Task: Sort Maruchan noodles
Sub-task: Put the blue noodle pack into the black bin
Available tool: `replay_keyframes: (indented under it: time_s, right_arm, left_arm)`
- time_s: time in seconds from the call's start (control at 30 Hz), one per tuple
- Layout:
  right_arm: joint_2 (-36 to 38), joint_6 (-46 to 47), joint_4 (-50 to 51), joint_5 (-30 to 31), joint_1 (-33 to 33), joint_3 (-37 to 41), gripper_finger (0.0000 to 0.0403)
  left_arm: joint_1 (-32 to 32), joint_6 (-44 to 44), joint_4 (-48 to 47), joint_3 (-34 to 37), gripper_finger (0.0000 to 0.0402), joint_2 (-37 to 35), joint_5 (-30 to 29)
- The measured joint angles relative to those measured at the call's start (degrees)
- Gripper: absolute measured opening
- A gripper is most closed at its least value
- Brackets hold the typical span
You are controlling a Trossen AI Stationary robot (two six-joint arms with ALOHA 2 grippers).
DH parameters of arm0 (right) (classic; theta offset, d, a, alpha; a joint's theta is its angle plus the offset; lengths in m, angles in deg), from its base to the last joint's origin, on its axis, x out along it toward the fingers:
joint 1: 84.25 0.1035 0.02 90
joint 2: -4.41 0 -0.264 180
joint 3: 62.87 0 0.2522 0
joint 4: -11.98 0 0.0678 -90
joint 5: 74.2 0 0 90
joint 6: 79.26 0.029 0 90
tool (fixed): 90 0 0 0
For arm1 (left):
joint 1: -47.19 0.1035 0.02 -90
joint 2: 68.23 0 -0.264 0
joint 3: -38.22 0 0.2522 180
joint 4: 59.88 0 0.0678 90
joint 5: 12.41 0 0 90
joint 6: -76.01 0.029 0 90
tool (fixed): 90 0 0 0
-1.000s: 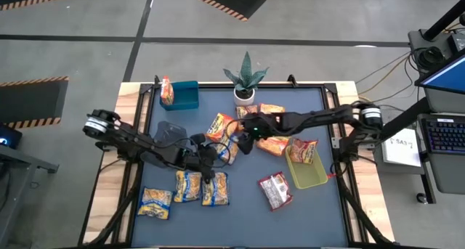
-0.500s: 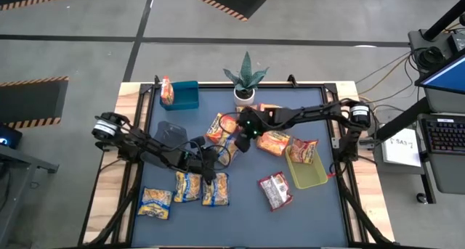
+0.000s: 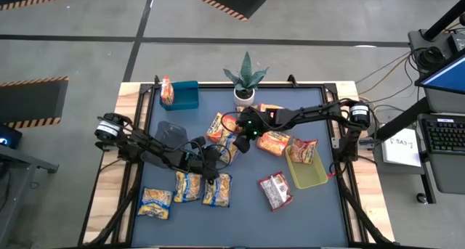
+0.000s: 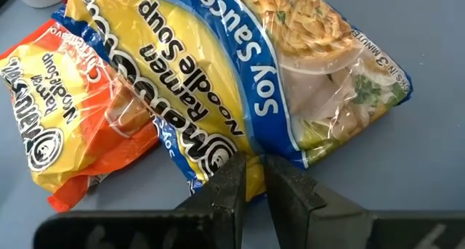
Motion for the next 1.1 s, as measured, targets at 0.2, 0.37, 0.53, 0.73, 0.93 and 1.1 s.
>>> replay_keyframes:
  time_s: [0.2,0.37,0.53,0.73,0.93,1.1]
  right_arm:
    - [0.00,2.68,-8.36,-0.02,0.04,4.05,0.0278]
    - [0.00,3.92,-11.83,0.00,0.17,6.00,0.0276]
    - [0.00,4.68,-15.63,-0.02,0.77,7.95,0.0275]
    - [-0.02,5.32,-19.16,0.03,1.58,8.95,0.0266]
    - [-0.02,5.76,-19.59,0.08,1.94,8.96,0.0251]
    - [-0.02,6.07,-19.77,0.57,1.93,9.48,0.0240]
  left_arm:
    - [0.00,0.00,0.06,0.02,0.0037,0.00,-0.04]
    - [0.00,-0.58,0.21,0.02,0.0037,0.00,-0.04]
    - [0.02,-0.85,0.80,0.02,0.0037,0.00,-0.13]
    - [0.02,-0.85,1.96,0.02,0.0037,0.00,-0.46]
    - [0.00,-0.85,2.98,0.02,0.0037,0.00,-0.83]
    - [0.00,-0.85,3.57,0.02,0.0037,0.00,-0.96]
